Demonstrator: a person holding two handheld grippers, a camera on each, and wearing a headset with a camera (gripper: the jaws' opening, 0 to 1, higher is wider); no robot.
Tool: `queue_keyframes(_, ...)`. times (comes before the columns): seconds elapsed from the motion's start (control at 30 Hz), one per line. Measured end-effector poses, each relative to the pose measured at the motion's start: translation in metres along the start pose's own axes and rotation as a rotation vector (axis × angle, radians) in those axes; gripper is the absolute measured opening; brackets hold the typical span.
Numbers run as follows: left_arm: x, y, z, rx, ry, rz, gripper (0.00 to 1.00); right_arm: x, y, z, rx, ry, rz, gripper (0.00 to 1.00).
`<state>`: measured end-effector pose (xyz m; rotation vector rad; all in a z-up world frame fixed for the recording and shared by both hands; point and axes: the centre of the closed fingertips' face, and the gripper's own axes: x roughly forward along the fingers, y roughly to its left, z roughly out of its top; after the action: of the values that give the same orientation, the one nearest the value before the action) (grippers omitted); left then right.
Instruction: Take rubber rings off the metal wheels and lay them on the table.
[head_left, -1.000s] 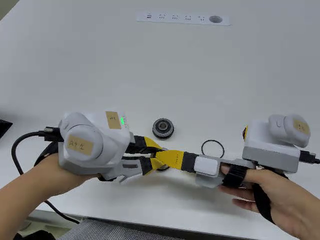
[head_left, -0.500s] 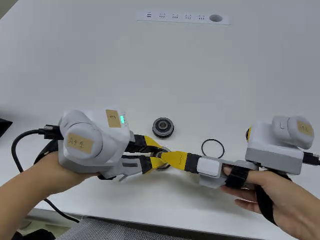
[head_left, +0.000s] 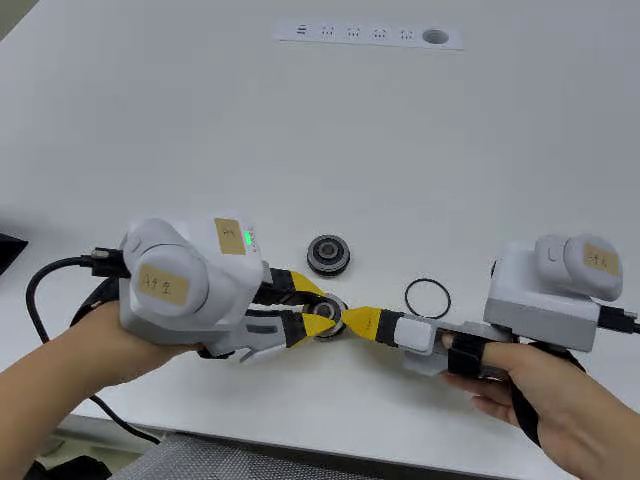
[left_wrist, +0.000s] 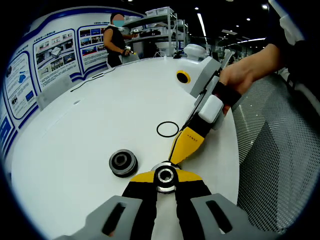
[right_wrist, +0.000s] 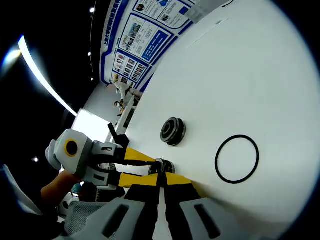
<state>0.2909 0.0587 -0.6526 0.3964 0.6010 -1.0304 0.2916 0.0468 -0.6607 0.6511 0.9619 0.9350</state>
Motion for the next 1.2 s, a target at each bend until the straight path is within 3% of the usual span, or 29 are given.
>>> queue_keyframes(0.7,-0.0001,0.0,-0.0002,0.0,0.0,0.004,0.13,-0.0005,0.0028,0.0013,0.049,-0.02,-0.041,0.01)
queue_keyframes(1.2,-0.0001,-0.0002,-0.0004,-0.002,-0.003,-0.001,0.13,0.0008,0.0078,0.0016,-0.008,0.006,-0.037,0.0)
